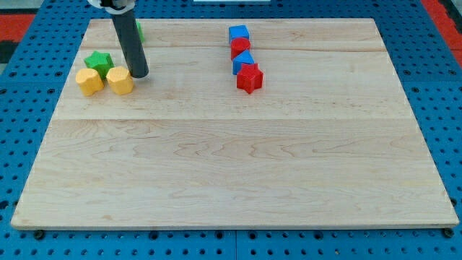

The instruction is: Push the green circle into the yellow hexagon

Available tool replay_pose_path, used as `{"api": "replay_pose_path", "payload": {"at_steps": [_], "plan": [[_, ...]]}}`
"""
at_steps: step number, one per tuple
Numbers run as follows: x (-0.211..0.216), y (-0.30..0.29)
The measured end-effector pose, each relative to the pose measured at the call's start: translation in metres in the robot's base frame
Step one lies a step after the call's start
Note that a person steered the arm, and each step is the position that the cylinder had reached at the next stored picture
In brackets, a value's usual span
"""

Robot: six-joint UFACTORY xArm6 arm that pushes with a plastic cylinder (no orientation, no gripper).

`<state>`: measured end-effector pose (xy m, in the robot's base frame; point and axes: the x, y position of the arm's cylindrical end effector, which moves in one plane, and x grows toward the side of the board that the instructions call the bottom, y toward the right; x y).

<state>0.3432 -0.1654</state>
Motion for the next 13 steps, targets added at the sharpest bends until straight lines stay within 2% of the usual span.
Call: {"api": "replay_pose_path", "payload": {"at_steps": [2, 3, 5, 6, 7, 9, 11, 12, 13], "plan": [[0.000, -0.009], [-0.007, 0.005], [-0.076, 0.055], [-0.136, 0.057], [-0.150, 0.043], [-0.112, 0.005], [-0.151, 0.004], [-0.151, -0.032], [-0.133, -0.050]]}}
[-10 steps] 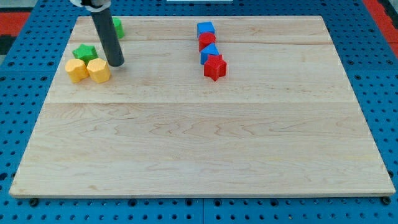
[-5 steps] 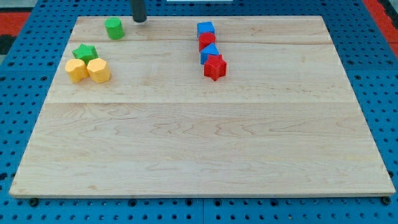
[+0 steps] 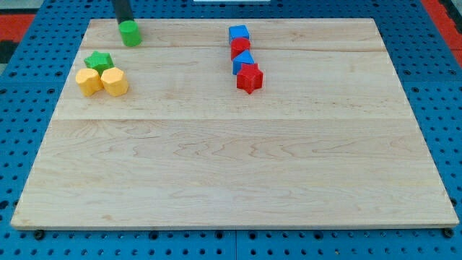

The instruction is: Push the green circle into the yellow hexagon

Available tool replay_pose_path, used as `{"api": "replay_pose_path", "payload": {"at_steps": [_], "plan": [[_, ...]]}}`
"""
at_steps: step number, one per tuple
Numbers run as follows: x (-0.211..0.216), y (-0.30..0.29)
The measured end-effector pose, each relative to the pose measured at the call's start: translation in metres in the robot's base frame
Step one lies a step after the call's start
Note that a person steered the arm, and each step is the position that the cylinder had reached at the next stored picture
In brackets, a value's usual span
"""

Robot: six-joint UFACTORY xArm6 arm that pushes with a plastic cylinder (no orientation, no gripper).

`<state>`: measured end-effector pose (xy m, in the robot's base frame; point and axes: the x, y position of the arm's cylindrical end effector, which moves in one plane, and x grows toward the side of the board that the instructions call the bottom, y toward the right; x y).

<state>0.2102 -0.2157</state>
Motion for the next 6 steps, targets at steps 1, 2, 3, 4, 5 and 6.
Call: {"api": "replay_pose_path", "payload": {"at_steps": [1, 2, 3, 4, 5, 6], "plan": [[0.009, -0.006], [0.037, -0.005], [0.030, -0.003], [-0.007, -0.003], [-0.007, 0.010], [0.020, 0.015]]}}
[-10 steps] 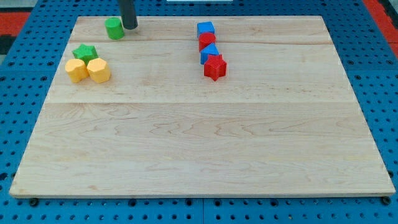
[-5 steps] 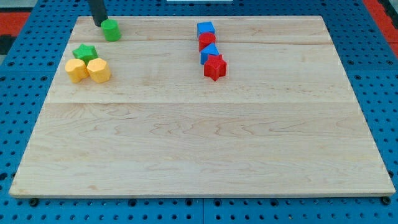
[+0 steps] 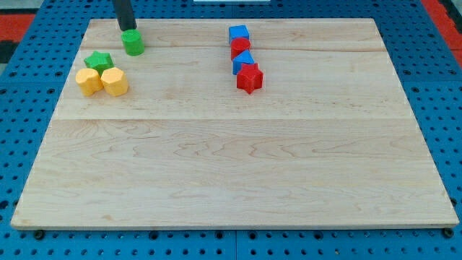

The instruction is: Push the green circle into the yellow hexagon

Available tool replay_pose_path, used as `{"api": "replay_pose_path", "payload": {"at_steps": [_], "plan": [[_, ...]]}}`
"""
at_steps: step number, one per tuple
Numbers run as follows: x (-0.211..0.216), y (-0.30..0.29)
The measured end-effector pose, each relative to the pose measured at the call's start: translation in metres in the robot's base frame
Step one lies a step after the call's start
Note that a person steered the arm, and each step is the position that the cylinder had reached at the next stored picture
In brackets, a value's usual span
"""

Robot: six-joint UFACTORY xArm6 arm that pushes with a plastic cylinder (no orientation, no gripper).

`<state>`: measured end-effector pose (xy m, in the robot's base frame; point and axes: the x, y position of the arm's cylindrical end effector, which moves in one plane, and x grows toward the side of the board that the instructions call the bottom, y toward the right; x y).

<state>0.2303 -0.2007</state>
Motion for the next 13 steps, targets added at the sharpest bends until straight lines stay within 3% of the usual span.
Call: {"api": "replay_pose_path", "payload": {"at_steps": [2, 3, 4, 5, 6, 7, 10, 11, 13], "plan": [[0.060, 0.000], [0.061, 0.000], [0.017, 0.003], [0.008, 0.043], [0.019, 0.073], [0.035, 0.068], [0.072, -0.014], [0.060, -0.015], [0.051, 0.050]]}}
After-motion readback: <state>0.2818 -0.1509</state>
